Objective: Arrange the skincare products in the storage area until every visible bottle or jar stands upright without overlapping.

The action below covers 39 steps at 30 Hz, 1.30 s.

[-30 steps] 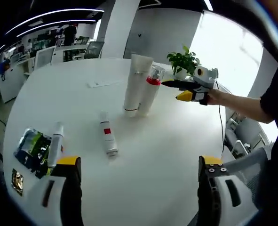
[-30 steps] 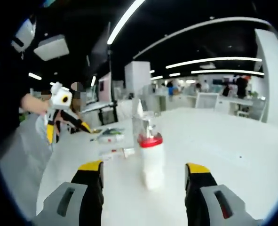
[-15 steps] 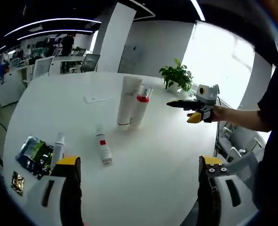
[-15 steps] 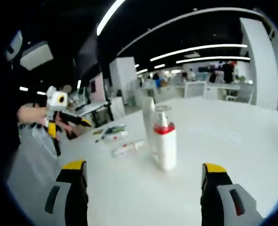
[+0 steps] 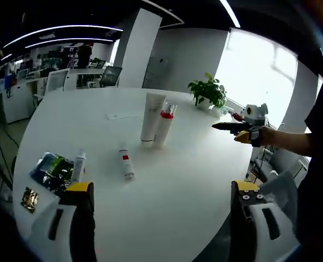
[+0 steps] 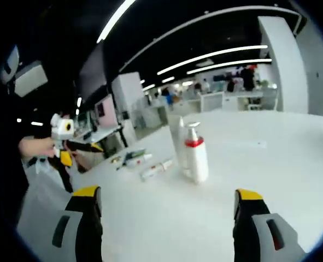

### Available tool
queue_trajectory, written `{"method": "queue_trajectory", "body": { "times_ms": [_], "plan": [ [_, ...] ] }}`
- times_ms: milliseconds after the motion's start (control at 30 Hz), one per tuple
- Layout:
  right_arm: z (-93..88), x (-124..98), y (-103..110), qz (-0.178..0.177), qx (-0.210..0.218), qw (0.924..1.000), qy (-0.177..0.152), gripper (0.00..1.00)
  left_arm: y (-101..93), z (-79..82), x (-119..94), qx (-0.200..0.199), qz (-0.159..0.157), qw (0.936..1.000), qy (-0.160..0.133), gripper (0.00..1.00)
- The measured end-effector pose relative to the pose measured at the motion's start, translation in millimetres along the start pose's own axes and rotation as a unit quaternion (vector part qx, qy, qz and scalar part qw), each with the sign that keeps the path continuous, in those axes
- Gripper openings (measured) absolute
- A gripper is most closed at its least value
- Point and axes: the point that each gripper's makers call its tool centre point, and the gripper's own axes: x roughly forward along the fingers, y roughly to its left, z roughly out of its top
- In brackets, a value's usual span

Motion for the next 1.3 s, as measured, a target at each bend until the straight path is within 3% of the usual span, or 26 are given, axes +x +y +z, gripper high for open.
{"method": "queue_trajectory", "body": {
  "times_ms": [400, 733, 867, 1033, 1300],
  "plan": [
    [-11.8, -29.9, 28.1, -0.002, 0.035, 0.9993, 0.016, 0.99, -16.9, -11.9, -24.8, -0.019, -0.003, 0.9997, 0.014, 0.98],
    [-22.0, -54.7, 50.5, -0.002, 0.037, 0.9985, 0.041, 0.99, -17.7, -16.4, -51.4, -0.023, 0.020, 0.9995, 0.011, 0.97],
    [-23.3, -61.8, 61.7, 0.011, 0.035, 0.9977, 0.057, 0.99, -18.8, -20.6, -61.5, -0.032, 0.022, 0.9992, 0.008, 0.96],
    [-19.7, -67.3, 71.6, 0.020, 0.030, 0.9979, 0.053, 0.99, -15.9, -37.5, -70.2, -0.015, 0.035, 0.9983, 0.045, 0.95],
    [-28.1, -74.4, 90.3, 0.039, 0.028, 0.9966, 0.067, 0.99, -17.3, -38.4, -80.1, -0.030, 0.039, 0.9982, 0.035, 0.95]
  ]
}}
